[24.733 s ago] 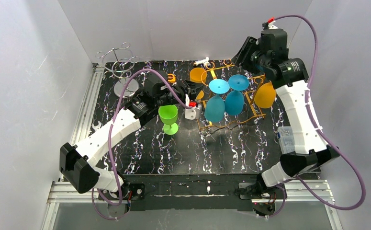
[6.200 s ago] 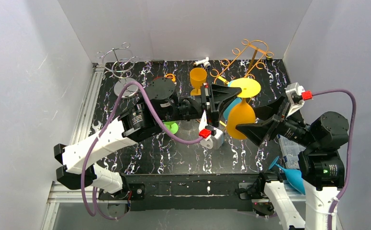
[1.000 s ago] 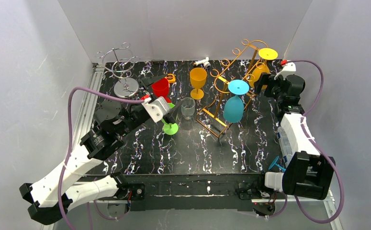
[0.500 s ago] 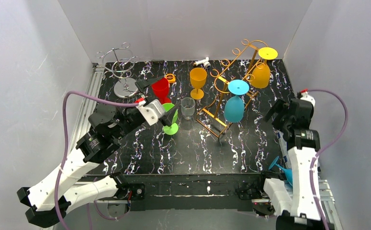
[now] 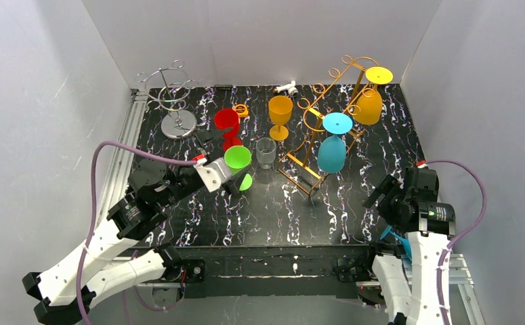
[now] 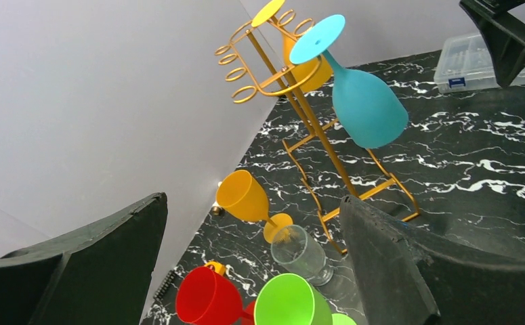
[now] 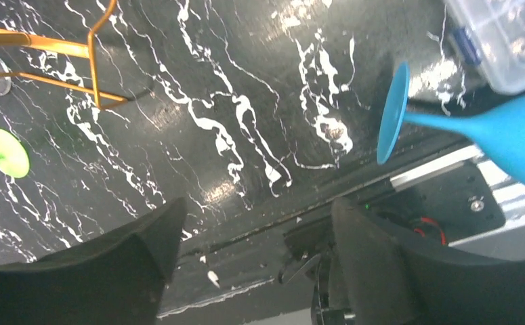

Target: Place the wine glass upside down on the wine glass rack

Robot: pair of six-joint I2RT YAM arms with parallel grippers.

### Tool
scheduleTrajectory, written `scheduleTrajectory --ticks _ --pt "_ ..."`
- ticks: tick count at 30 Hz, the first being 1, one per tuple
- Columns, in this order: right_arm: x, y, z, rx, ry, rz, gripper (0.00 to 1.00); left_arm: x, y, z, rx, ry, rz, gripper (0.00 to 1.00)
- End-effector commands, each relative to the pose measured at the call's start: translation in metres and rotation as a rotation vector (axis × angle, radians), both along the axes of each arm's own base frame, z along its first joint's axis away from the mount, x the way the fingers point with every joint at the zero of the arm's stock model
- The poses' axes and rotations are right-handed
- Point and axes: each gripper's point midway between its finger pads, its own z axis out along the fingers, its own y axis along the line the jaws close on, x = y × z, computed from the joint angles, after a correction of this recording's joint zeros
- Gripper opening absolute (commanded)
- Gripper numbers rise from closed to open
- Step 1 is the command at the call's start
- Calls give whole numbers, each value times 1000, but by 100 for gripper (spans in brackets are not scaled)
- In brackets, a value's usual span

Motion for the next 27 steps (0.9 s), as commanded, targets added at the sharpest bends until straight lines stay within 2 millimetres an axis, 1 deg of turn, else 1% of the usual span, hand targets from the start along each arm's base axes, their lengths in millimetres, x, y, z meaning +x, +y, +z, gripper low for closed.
scheduleTrajectory --ticks 1,2,4,5,6,7,9,10,11,13,15,16,17,18,19,20,21,22,23,24,25,27 --pt "-21 9 -1 50 86 -11 93 -6 0 -8 -17 27 -25 98" --pt "-21 2 -1 18 97 -28 98 -7 0 -9 -19 29 -29 98" --pt "-23 -11 -3 -47 148 -47 98 -7 -1 -11 -18 23 -35 98" --pt "-24 -15 -3 -72 173 -43 98 -7 -1 -5 -37 4 -34 98" --pt "-21 -20 -1 -96 180 -44 98 -6 -1 -3 -43 -2 -28 98" --pt "-15 -24 3 -117 175 -50 98 -4 -1 -2 -45 -5 -19 98" --pt "2 -29 17 -136 110 -68 98 1 -2 -1 -47 -3 -4 98" --pt "12 -33 24 -138 70 -118 98 3 -2 0 -49 -2 6 98" --pt "20 -32 31 -113 32 -155 98 6 -2 2 -52 -1 16 98" --pt "36 -26 41 -81 -41 -137 98 10 -2 4 -54 0 35 98" --pt "41 -23 45 -69 -101 -133 98 12 -1 8 -52 -1 43 98" --pt "37 -27 40 -81 -92 -163 98 12 -1 8 -48 0 44 98" --pt "31 -32 31 -101 -59 -197 98 12 -1 9 -42 -1 42 98" --pt "22 -38 21 -120 -12 -240 95 12 -1 9 -34 0 42 98" --pt "13 -44 10 -145 62 -281 87 13 -2 10 -30 2 42 98" --pt "3 -47 -2 -161 151 -310 82 13 -3 10 -22 9 39 98" --pt "-4 -47 -13 -168 236 -316 80 14 -4 8 -2 25 38 98" --pt "-9 -47 -22 -174 310 -314 83 15 -6 9 8 35 36 98" --pt "-12 -48 -29 -185 367 -315 92 16 -8 9 18 50 37 98" --pt "-12 -50 -34 -195 395 -319 98 18 -9 11 22 61 39 98" --pt "-10 -49 -33 -189 400 -314 98 20 -10 12 29 69 42 98" --pt "-4 -51 -26 -191 366 -329 98 23 -12 14 33 80 50 98"
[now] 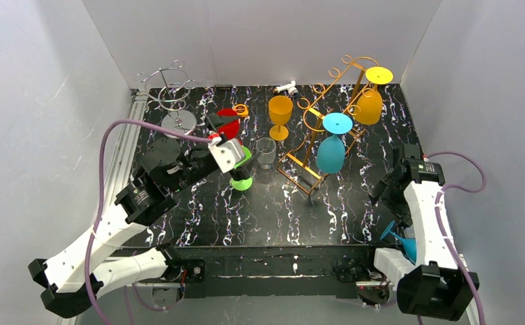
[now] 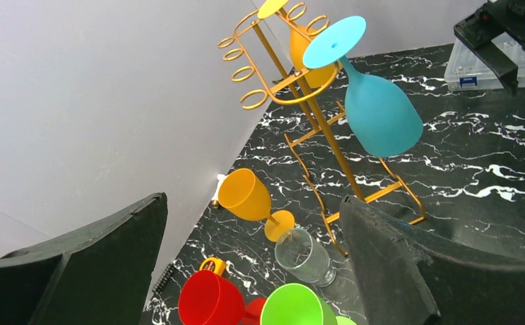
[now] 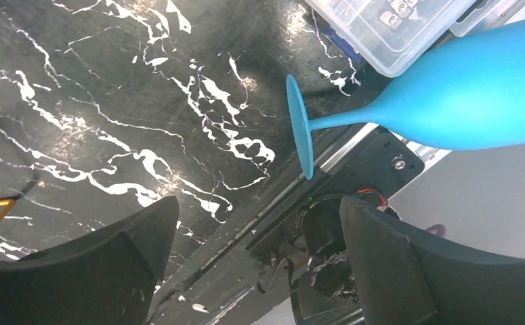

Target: Place the wine glass upside down on the wine glass rack

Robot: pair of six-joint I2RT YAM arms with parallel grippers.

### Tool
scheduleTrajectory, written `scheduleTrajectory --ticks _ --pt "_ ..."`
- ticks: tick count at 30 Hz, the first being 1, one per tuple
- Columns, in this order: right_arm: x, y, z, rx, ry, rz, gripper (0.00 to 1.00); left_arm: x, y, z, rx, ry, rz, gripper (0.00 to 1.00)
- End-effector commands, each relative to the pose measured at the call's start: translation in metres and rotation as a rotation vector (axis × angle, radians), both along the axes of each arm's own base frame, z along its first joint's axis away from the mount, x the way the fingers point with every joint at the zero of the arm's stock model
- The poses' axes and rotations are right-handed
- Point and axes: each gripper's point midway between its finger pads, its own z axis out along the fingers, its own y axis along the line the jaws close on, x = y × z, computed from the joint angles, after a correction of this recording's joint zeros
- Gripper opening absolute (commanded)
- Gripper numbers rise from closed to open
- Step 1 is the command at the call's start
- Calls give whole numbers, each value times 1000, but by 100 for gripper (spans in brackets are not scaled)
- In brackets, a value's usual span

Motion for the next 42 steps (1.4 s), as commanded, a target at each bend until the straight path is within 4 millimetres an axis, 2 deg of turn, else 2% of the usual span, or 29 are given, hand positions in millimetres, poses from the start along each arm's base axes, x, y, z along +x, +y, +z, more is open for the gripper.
scheduleTrajectory --ticks 1,3,5,10,13,16,20,23,27,34,36,39,42 --pt "0 -11 8 -60 -20 -77 98 5 2 11 5 30 27 98" --pt "5 -13 12 -69 -97 -123 98 4 1 13 18 43 18 98" --pt "7 -10 5 -48 -128 -148 98 2 0 13 30 55 10 98" --pt "2 -24 -19 -128 -4 -119 98 0 1 14 65 62 1 98" --pt "-1 -23 -26 -123 66 -112 98 3 0 14 88 56 7 98" --pt "5 -25 -30 -130 79 -103 98 6 -2 15 112 41 6 98" --pt "2 -28 -34 -148 119 -137 98 10 -5 16 133 16 5 98" --pt "9 -29 -35 -150 57 -181 98 11 -6 20 132 2 4 98" --pt "21 -27 -48 -132 -5 -198 93 12 -5 25 121 -8 12 98" --pt "19 -26 -74 -133 142 -205 94 11 -4 31 140 -48 6 98" --pt "21 -25 -79 -125 145 -204 89 12 -4 32 149 -56 6 98" --pt "25 -22 -85 -103 108 -211 74 13 -5 35 153 -67 5 98" --pt "26 -20 -93 -90 85 -215 64 14 -6 37 155 -71 3 98"
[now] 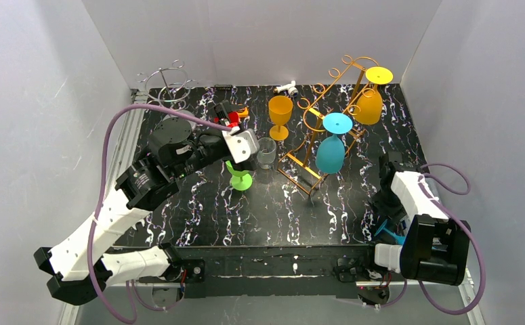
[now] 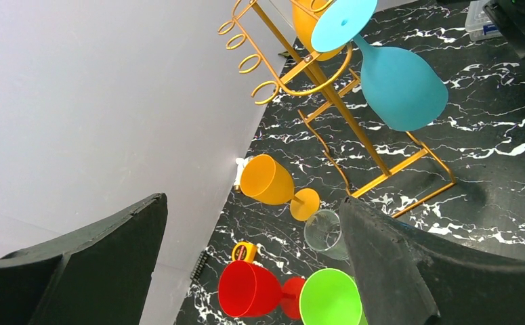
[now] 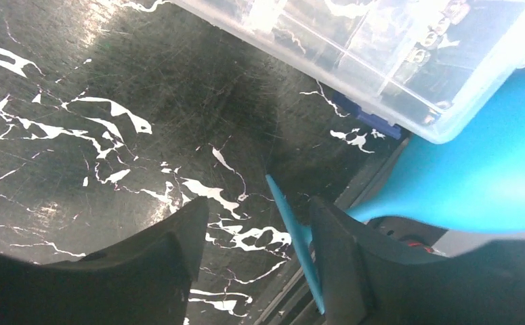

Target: Place the wine glass upside down on the wine glass rack

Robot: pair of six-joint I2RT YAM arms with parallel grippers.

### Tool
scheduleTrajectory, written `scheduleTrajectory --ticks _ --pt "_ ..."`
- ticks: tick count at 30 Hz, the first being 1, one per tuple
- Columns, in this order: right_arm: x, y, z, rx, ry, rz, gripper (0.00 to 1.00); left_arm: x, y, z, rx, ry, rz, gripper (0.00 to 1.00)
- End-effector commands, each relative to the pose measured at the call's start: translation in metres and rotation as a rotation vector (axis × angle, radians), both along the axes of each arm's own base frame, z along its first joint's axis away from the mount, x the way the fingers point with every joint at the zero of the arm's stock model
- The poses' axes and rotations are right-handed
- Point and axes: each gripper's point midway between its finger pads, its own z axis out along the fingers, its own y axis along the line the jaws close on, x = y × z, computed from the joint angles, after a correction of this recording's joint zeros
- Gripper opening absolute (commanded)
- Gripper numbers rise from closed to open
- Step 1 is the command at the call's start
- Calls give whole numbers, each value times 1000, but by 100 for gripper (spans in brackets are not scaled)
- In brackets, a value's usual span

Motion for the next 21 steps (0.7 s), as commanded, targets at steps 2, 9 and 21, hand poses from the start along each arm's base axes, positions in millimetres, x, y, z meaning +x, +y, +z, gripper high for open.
scheduleTrajectory --ticks 2,9,21 --pt "8 1 -8 -1 -65 -28 48 -1 3 18 -14 -36 -2 98" --pt "24 7 14 32 -177 -6 12 -1 6 18 -27 -27 17 98" --pt "88 81 279 332 -882 351 1 -51 -30 15 100 -211 -390 98"
